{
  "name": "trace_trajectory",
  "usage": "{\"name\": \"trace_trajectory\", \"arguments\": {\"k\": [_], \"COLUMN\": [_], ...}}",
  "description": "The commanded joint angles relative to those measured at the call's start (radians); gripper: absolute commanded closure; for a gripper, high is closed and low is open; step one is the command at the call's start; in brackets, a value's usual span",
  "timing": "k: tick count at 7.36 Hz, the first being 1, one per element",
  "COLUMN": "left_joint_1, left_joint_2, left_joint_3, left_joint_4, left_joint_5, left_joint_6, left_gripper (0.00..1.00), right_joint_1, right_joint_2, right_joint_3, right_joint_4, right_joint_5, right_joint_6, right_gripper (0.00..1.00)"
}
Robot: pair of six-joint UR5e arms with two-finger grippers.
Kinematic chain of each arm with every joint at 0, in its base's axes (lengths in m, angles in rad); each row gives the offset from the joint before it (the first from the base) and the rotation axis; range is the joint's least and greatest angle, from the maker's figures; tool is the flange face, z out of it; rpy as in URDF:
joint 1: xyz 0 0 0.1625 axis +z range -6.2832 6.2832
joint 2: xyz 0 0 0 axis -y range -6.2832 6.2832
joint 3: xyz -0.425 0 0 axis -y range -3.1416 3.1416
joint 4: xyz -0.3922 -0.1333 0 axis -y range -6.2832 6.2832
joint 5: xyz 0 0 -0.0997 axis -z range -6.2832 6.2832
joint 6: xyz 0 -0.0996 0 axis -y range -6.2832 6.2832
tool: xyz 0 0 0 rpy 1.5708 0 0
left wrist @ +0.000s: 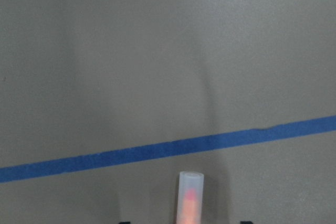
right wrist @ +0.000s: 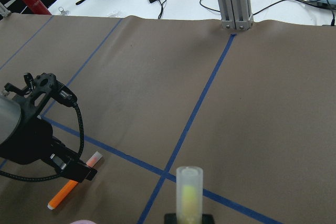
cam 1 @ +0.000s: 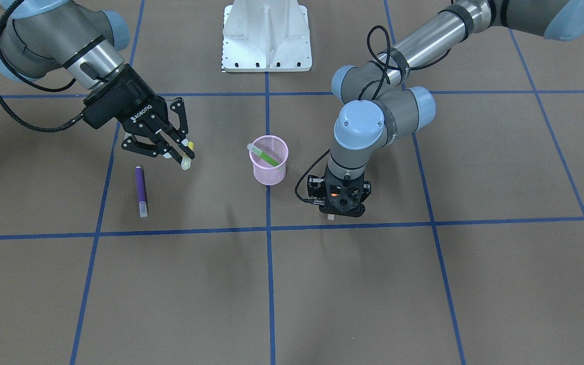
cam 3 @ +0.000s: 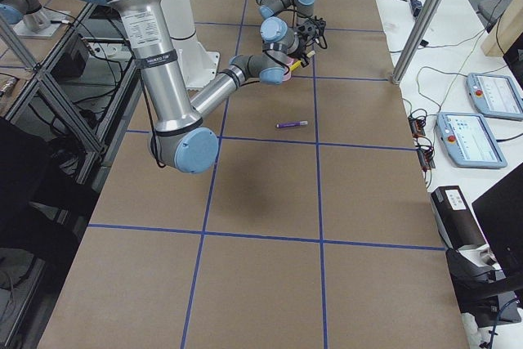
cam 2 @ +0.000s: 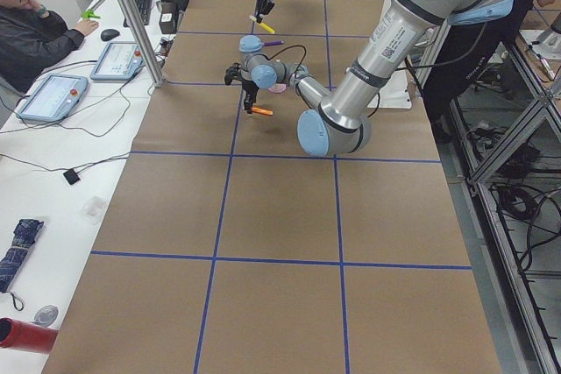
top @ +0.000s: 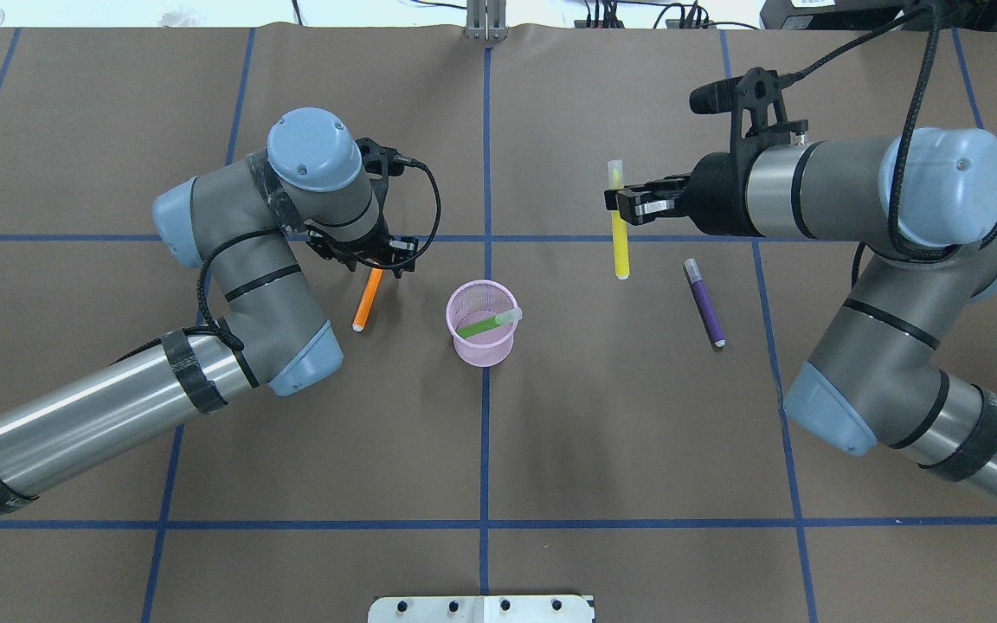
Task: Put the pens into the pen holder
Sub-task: 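Carry yellow marker toward cup with right gripper while left grasps orange marker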
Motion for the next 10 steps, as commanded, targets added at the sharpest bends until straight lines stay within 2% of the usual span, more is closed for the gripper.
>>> {"name": "trace_trajectory", "arguments": {"k": [1,5,8,9,10], "left_joint_1": [0.005,0.008,0.008,0.008,0.008], "left_joint_2": [-0.001,-0.001,-0.015,-0.015,-0.016], "left_joint_3": [0.000,0.018,0.015,0.015,0.015], "left_joint_4": [0.000,0.000,0.000,0.001,0.005], "left_joint_5": [0.000,0.000,0.000,0.000,0.000], "left_joint_6": [0.000,0.012,0.011,0.009,0.000], "left_gripper": [0.34,0.48,0.66,0.77,0.98], "right_joint_1": [-0.049,-0.065,-0.063,-0.063,-0.063], "right_joint_2": [0.020,0.044,0.044,0.043,0.043], "right_joint_3": [-0.003,-0.013,-0.013,-0.013,-0.011], "right_joint_4": [-0.004,-0.010,-0.005,-0.005,-0.004], "right_joint_5": [-0.052,-0.071,-0.071,-0.071,-0.071], "right_joint_6": [-0.002,-0.002,-0.003,-0.003,-0.003], "right_gripper": [1.00,1.00,1.00,1.00,1.00]}}
